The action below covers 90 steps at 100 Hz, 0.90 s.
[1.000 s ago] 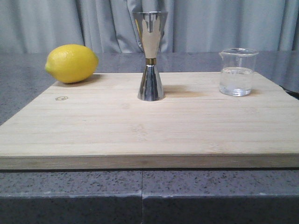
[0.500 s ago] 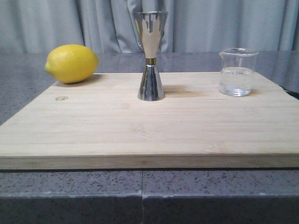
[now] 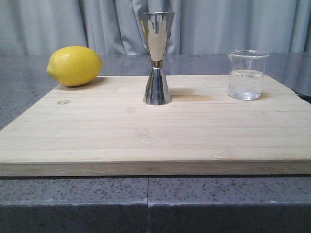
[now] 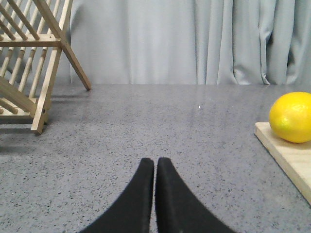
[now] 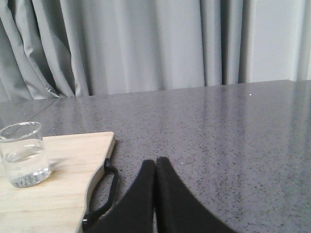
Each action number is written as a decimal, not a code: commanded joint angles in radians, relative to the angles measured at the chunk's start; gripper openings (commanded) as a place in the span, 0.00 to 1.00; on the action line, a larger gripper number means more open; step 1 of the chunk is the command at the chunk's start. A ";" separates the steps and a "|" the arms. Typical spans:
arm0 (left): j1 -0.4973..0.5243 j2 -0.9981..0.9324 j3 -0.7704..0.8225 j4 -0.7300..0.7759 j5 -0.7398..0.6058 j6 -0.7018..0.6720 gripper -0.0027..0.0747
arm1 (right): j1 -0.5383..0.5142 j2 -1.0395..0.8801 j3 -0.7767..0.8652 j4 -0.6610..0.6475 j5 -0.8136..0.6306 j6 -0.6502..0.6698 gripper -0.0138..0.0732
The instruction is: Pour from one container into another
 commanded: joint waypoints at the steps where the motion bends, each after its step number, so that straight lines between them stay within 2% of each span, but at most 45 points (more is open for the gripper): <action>1: 0.004 -0.022 0.016 -0.038 -0.093 -0.013 0.01 | -0.008 -0.020 0.001 -0.002 -0.096 -0.012 0.08; 14: 0.004 -0.022 -0.033 -0.070 -0.082 -0.013 0.01 | -0.008 -0.020 -0.055 -0.002 -0.069 -0.012 0.08; 28: 0.004 -0.018 -0.122 -0.072 -0.039 -0.013 0.01 | -0.008 -0.009 -0.155 -0.005 0.033 -0.012 0.08; 45: 0.004 0.037 -0.254 -0.072 0.077 -0.013 0.01 | -0.008 0.055 -0.292 -0.044 0.183 -0.012 0.08; 63: 0.004 0.147 -0.394 -0.070 0.214 -0.013 0.01 | -0.008 0.155 -0.425 -0.111 0.241 -0.015 0.08; 74: 0.004 0.204 -0.468 -0.070 0.280 -0.013 0.01 | -0.008 0.208 -0.498 -0.123 0.297 -0.071 0.08; 90: 0.004 0.235 -0.491 -0.070 0.253 -0.013 0.01 | -0.008 0.249 -0.544 -0.123 0.290 -0.082 0.08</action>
